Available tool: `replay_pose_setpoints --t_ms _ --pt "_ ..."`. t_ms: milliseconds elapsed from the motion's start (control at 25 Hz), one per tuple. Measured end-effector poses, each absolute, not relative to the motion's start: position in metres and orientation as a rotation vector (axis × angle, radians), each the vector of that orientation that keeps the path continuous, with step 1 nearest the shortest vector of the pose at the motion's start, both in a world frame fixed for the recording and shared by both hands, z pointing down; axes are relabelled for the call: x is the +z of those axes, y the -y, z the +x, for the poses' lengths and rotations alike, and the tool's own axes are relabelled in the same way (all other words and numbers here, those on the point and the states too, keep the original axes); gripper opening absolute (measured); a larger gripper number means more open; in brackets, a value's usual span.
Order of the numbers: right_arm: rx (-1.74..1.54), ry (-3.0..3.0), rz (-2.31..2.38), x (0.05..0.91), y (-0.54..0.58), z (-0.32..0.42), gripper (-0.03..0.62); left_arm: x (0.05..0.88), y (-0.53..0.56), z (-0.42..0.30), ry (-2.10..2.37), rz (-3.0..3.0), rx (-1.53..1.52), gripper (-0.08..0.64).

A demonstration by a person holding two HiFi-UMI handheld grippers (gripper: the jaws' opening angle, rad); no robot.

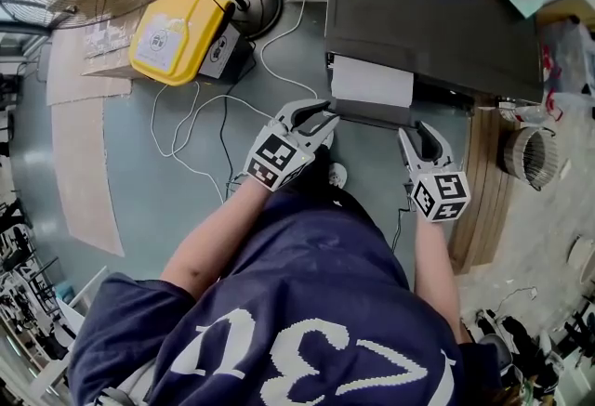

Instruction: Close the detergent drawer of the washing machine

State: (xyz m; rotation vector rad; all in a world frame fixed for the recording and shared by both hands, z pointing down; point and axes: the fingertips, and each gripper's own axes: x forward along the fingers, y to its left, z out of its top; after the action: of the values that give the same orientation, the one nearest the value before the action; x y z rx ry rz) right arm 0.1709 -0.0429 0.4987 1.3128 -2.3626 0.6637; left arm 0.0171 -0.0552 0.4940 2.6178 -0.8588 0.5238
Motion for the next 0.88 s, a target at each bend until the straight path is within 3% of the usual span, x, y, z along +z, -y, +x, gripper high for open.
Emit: replay_pose_setpoints --t_ms 880 --pt "0.638 2.335 1.342 0.498 0.096 0.168 0.173 0.494 0.109 0.015 0.823 2.656 0.55 0.123"
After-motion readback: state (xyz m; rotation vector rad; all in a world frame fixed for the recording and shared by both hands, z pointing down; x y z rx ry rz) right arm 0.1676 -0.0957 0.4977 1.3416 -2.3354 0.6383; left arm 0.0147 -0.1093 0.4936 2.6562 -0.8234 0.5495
